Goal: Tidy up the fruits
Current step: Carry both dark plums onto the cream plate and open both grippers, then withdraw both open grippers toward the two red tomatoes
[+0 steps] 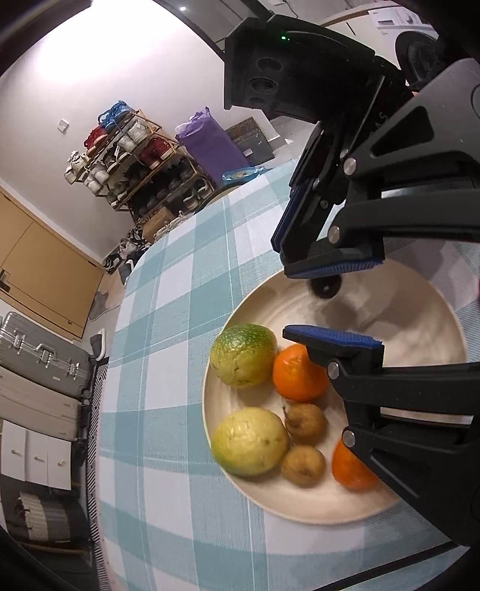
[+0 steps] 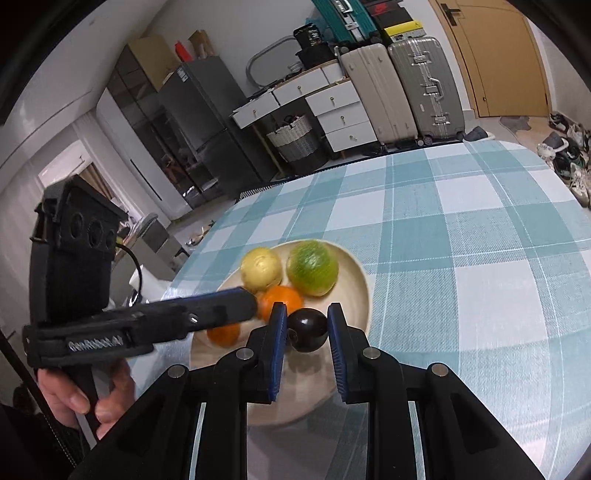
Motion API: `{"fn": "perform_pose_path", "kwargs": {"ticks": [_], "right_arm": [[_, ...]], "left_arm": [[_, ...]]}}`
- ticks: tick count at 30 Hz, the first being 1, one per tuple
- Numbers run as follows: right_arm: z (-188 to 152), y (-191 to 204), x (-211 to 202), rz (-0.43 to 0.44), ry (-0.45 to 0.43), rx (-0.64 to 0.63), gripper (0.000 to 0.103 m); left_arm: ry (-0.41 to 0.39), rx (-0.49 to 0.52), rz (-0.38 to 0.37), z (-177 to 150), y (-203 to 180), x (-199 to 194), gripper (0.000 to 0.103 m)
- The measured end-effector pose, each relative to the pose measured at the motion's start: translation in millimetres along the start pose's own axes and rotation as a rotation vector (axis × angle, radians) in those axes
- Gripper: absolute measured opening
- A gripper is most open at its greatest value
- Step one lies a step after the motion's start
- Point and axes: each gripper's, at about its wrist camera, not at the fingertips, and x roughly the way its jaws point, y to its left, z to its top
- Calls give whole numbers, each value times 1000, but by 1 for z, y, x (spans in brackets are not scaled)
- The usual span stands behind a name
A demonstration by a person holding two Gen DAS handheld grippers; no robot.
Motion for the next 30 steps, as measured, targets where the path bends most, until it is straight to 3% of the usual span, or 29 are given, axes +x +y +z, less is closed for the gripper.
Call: {"fn": "perform_pose_path", "kwargs": {"ticks": [8,11,13,17,22,25,27,30], "right_arm": [[9,-14,21,21,16,35,24],[11,-14,27,27,29,43,33],[12,-12,24,15,12,40,51],[11,-12,5,22,-32,59,52],[4,-10,-24,8,-88,71,72],[-2,-6,-42,-4,-117,63,75],[-7,-3,-53,-17,-133,58,83],[-15,4,-67,-33,-152,37,86]], "left_arm": [[-5,-36,12,2,9,7,22],[-14,-32,27,0,10,-2,23],[-22,-31,38,-2,10,-10,23],[-42,-24,63,-13,6,-29,33],[-56,-12,85,-32,-3,-51,41],[-72,-1,97,-45,-11,-63,49],[-80,10,120,-53,-17,-69,58],[-100,23,143,-64,-27,-79,59]]}}
